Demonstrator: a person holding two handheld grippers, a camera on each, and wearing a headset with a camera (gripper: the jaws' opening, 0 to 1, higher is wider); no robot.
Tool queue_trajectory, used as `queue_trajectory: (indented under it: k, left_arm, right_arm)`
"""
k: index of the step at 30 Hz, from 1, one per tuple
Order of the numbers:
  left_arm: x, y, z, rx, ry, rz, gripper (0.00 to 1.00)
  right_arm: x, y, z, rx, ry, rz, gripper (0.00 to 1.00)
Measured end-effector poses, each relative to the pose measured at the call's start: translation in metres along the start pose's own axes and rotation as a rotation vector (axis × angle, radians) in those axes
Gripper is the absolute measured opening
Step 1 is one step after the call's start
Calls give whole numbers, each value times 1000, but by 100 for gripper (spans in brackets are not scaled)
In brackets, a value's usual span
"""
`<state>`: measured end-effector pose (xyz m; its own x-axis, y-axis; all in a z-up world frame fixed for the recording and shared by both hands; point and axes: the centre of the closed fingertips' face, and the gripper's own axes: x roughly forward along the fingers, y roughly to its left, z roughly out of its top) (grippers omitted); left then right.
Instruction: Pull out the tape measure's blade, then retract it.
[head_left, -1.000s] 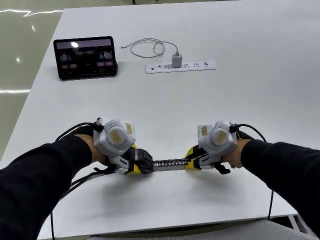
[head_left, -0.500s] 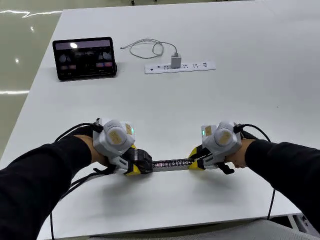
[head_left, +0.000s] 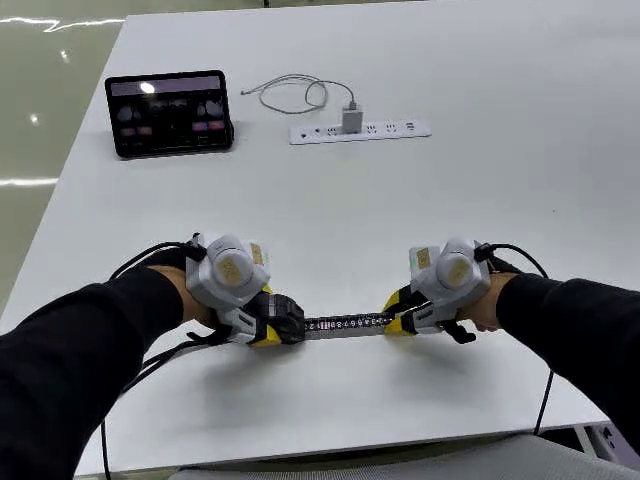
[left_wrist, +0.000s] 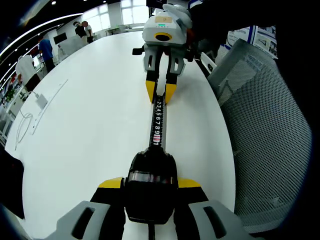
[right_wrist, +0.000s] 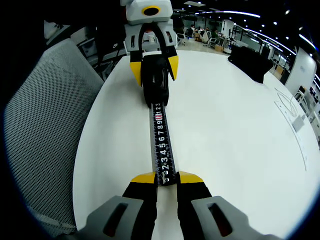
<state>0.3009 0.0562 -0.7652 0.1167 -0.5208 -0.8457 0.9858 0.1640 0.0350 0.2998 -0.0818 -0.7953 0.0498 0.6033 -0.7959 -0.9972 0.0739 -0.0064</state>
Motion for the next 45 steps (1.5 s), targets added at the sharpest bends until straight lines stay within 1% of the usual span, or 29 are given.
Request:
queue_trajectory:
  k: [12,45]
  left_arm:
    - [0,0,1,-5,-3,4,33]
    - [0,-1,1,0,1,3,33]
  right_arm:
    - [-7,-3,-10,11,6,-1,9]
    - [-21,-6,-28,25,19,-10,9]
